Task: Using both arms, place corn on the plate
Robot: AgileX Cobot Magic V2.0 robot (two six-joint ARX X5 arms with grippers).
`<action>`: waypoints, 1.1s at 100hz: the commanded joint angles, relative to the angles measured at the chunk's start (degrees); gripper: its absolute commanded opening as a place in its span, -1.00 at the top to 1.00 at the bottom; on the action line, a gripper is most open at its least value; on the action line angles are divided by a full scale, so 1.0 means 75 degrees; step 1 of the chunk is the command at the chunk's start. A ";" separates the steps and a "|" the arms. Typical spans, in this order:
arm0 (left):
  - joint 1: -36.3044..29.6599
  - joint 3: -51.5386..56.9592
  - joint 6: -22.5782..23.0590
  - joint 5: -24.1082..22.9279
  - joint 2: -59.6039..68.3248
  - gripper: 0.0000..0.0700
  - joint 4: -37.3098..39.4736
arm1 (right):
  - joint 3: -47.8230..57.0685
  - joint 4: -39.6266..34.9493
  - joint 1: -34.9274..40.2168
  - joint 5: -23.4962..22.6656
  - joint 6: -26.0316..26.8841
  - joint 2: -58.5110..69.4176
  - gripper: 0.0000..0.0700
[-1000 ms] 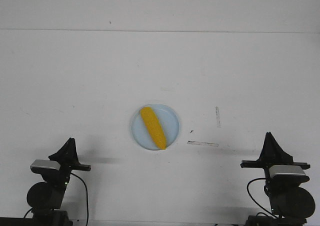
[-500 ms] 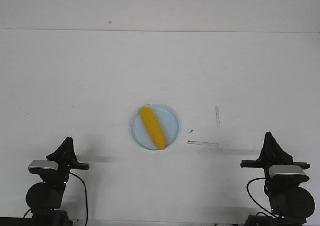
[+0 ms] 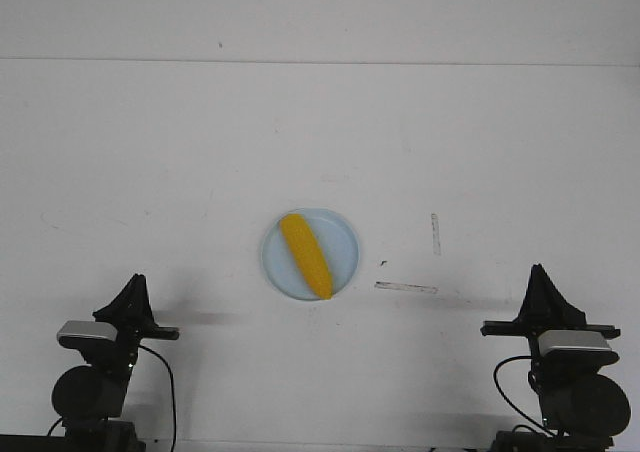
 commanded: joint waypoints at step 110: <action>0.0015 -0.0166 -0.0017 -0.0006 -0.0015 1.00 0.0131 | -0.1769 0.0688 0.0012 -0.0029 -0.0233 -0.1189 0.96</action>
